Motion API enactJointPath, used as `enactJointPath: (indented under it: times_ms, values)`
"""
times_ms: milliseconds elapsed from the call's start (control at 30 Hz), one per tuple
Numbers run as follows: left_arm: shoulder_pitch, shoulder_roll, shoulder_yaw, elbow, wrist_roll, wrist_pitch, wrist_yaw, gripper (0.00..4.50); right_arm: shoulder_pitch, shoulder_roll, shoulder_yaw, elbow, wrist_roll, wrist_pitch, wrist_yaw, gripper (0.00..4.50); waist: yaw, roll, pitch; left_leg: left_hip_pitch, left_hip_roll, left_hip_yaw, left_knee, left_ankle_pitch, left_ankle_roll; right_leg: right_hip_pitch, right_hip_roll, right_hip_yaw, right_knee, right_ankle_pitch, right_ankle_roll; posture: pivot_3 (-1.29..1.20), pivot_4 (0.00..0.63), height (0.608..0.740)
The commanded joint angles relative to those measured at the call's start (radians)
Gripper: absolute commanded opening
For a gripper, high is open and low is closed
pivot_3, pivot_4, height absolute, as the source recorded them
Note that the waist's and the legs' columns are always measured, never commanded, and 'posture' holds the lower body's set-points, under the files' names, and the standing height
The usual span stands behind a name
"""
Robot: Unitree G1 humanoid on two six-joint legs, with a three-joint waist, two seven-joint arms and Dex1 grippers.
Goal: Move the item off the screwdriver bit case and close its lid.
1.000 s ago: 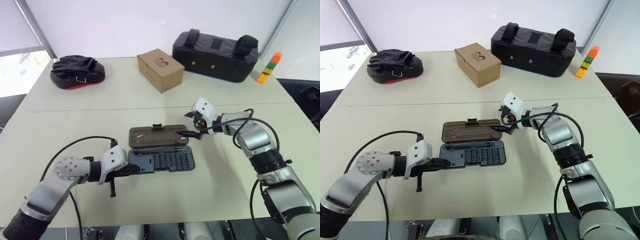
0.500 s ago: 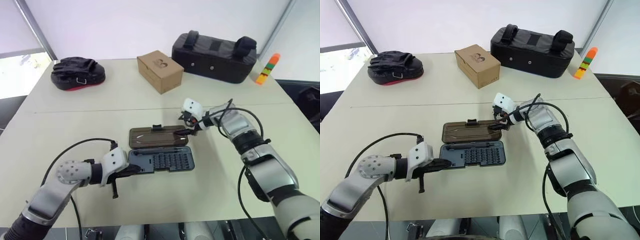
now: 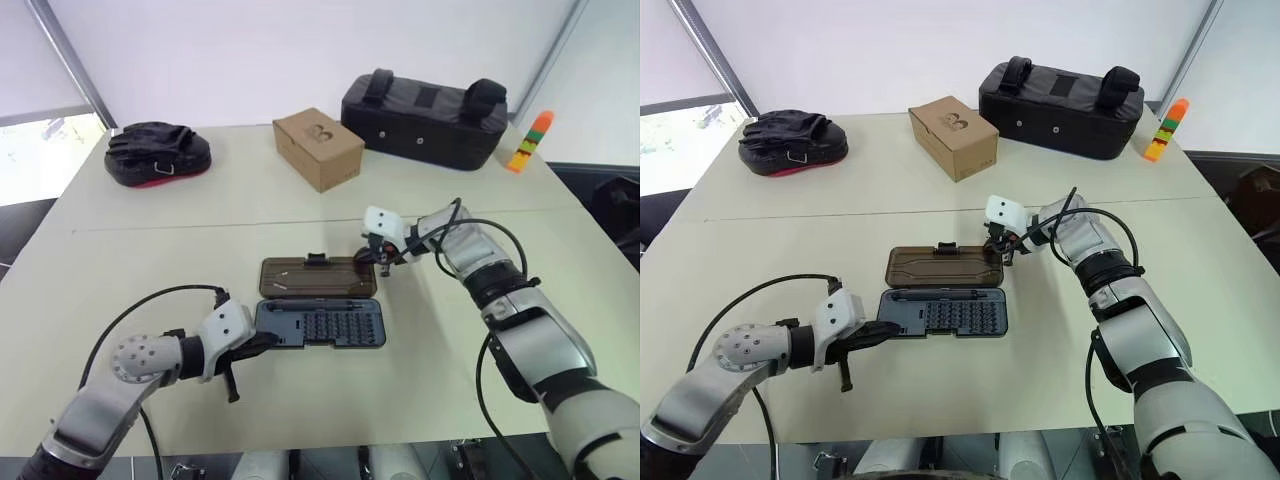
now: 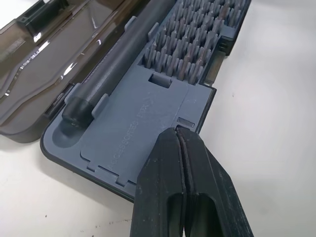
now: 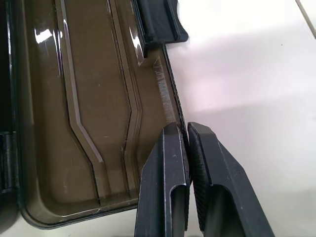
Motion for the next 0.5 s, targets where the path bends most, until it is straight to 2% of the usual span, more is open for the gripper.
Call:
enactJointPath:
  times_ms: [33,100,233,367,500]
  values:
    - [0.019,-0.015,-0.044,-0.002,-0.003,0.036,-0.001,0.0,0.038,0.002,0.006,-0.036,-0.033,-0.104,-0.04,0.04,0.0,0.0,0.0,0.004,0.0,0.0,-0.001,0.0,0.0,0.004,0.0,0.0,-0.001,0.0,0.0,0.0,0.15,0.74]
    - [0.017,-0.017,-0.04,-0.003,-0.007,0.041,-0.002,0.0,0.052,-0.011,-0.005,-0.085,-0.038,-0.142,-0.046,0.04,0.0,0.0,0.0,0.011,0.0,0.0,-0.004,0.0,0.0,0.009,0.0,0.0,-0.003,-0.001,0.0,0.0,0.15,0.74]
    - [0.008,-0.022,-0.035,0.007,-0.012,0.041,-0.007,0.0,0.085,-0.033,-0.036,-0.186,-0.035,-0.157,-0.078,0.04,0.0,0.0,0.0,0.01,0.0,0.0,-0.007,0.0,0.0,0.007,0.0,0.0,-0.003,-0.001,0.0,0.0,0.15,0.74]
    - [-0.014,-0.036,-0.035,0.022,-0.017,0.033,-0.008,0.0,0.134,-0.027,-0.102,-0.305,0.021,-0.072,-0.095,0.04,-0.001,0.0,0.0,0.01,0.0,0.0,-0.009,0.0,0.0,0.005,0.0,0.0,-0.002,-0.001,0.0,0.0,0.15,0.74]
    - [-0.034,-0.066,-0.031,0.012,-0.03,0.028,-0.001,0.0,0.178,-0.044,-0.126,-0.386,0.018,-0.073,-0.119,0.04,-0.002,-0.001,0.001,0.009,0.001,0.0,-0.01,0.0,0.0,0.004,0.001,0.0,-0.002,-0.002,-0.001,0.0,0.15,0.74]
